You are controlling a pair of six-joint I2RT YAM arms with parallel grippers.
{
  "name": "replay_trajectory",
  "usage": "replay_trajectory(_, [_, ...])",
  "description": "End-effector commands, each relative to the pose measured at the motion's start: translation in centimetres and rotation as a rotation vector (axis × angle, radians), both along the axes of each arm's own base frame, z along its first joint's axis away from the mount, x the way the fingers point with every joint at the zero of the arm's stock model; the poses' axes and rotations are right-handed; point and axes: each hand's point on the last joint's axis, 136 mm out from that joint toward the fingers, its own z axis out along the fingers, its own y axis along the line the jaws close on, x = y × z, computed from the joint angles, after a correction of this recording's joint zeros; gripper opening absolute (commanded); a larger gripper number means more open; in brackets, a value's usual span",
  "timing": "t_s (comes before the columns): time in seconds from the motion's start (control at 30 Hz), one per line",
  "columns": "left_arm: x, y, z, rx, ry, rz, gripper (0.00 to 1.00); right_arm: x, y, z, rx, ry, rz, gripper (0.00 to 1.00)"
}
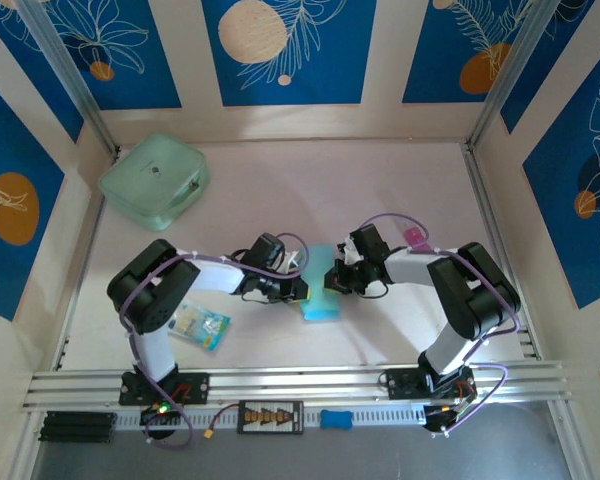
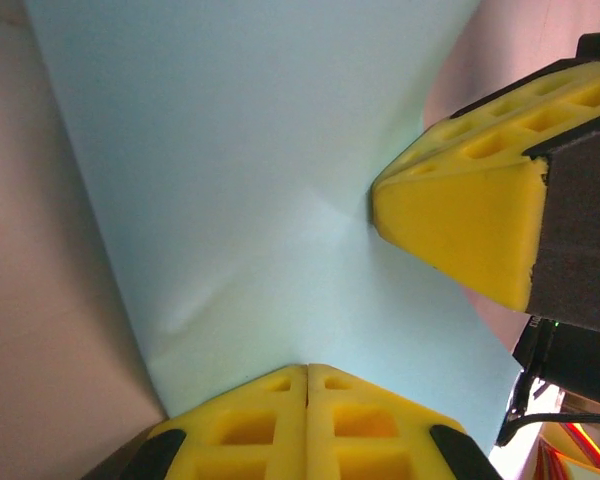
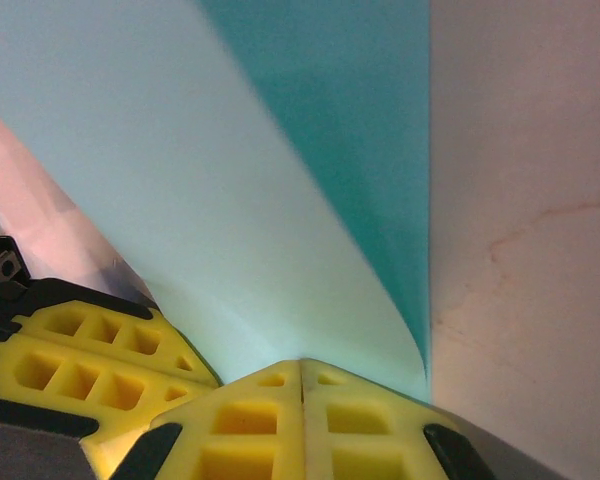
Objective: Fold a paper plane with a square sheet of paper (pick it up from the middle)
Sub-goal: First fold the square sheet of paper in half at the center of the table.
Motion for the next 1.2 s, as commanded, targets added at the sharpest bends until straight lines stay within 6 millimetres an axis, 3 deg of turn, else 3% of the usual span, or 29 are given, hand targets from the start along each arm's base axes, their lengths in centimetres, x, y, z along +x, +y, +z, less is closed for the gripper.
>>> replay_trajectory(0.0, [-2.3, 2.9, -3.1, 0.138, 0.053, -0.002, 0.0, -3.0, -3.1, -3.5, -0.16, 0.121, -0.041, 0.0])
replay_trajectory(0.2, [-0.7, 0.4, 2.1, -0.025, 0.014, 0.046, 0.0, -3.1, -3.2, -3.3, -0.164, 0.115, -0.042, 0.0])
replay_trajectory(0.37, [-0.6, -1.0, 4.0, -0.094, 0.016, 0.043, 0.0, -3.2, -3.2, -3.4, -0.159, 0.118, -0.045, 0.0])
replay_trajectory(0.63, [-2.6, -0.4, 0.3, -0.055, 0.096, 0.035, 0.0, -3.2, -3.2, -3.6, -0.161, 0.115, -0.04, 0.0])
replay_trajectory(0.77, [-4.2, 1.9, -3.2, 0.075, 0.122, 0.036, 0.0, -3.3, -3.3, -3.7, -0.162, 0.114, -0.041, 0.0])
replay_trajectory(0.87, [-5.0, 3.4, -4.7, 0.14, 0.13, 0.034, 0.0, -3.4, -3.3, -3.8, -0.165, 0.115, -0.041, 0.0])
replay_trajectory(0.97, [-4.9, 3.4, -3.9, 0.135, 0.106, 0.032, 0.0, -3.4, -3.4, -3.7, -0.166, 0.114, -0.041, 0.0])
replay_trajectory(1.17, [-3.6, 1.1, 1.1, 0.051, 0.025, 0.009, 0.0, -3.3, -3.4, -3.6, -0.169, 0.11, -0.043, 0.0])
